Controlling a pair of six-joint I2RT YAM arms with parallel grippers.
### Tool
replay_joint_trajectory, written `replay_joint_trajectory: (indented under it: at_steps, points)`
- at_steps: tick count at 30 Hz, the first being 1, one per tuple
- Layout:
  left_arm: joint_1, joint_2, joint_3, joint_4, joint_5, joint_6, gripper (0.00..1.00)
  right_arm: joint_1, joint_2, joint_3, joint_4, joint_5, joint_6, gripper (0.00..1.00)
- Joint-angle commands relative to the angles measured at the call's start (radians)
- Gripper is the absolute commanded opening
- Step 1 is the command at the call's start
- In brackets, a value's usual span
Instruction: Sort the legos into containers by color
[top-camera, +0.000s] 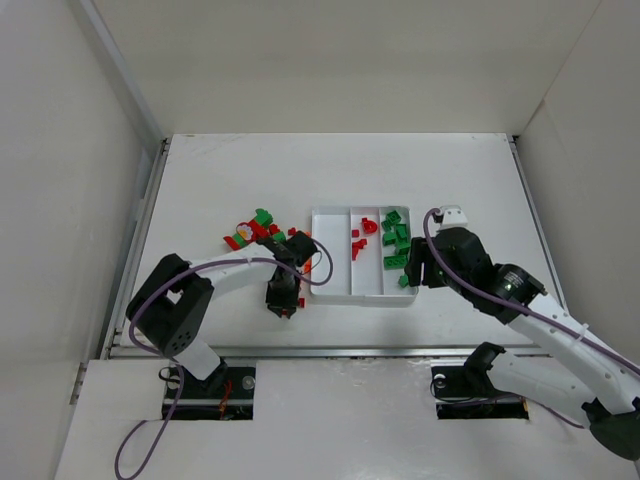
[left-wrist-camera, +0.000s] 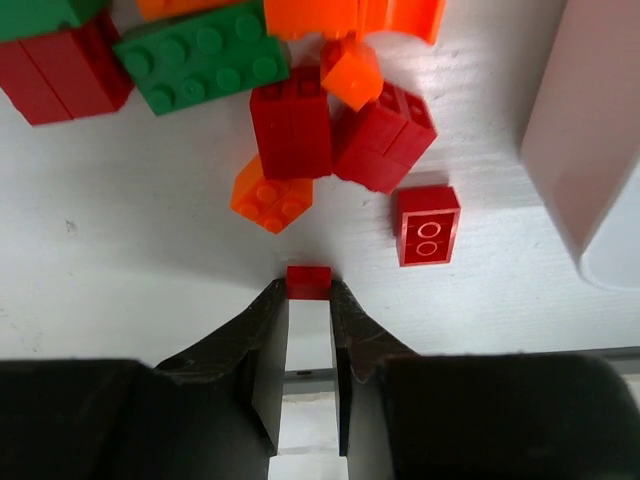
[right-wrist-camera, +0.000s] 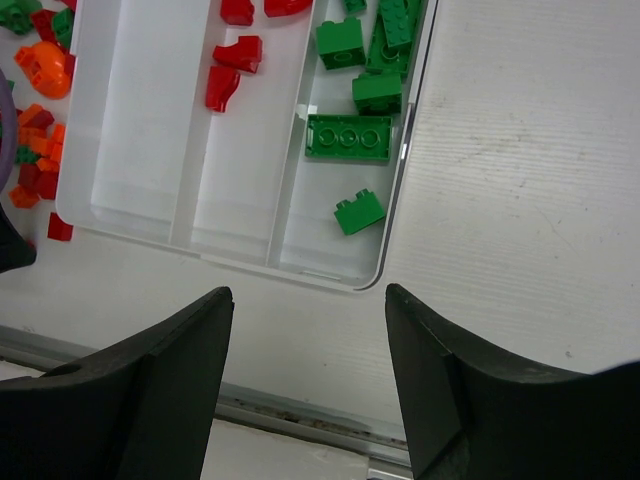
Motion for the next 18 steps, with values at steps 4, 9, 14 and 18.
replay_joint_trajectory:
  at_steps: [4,9,14,18]
  points:
    - [0.007,-0.024,0.105,-0.008,-0.048,0.075,0.0,0.009,0.023,0.09,0.039,0.021,-0.028,0.68]
    - [0.007,-0.058,0.205,0.013,-0.161,0.23,0.0,0.009,0.058,0.136,0.039,0.041,-0.06,0.68]
    - [0.007,-0.09,0.251,0.133,-0.182,0.399,0.0,0.009,0.081,0.156,0.039,0.05,-0.071,0.68]
    - [-0.048,-0.046,0.317,0.346,-0.027,0.582,0.0,0.009,0.081,0.167,0.048,0.05,-0.071,0.69]
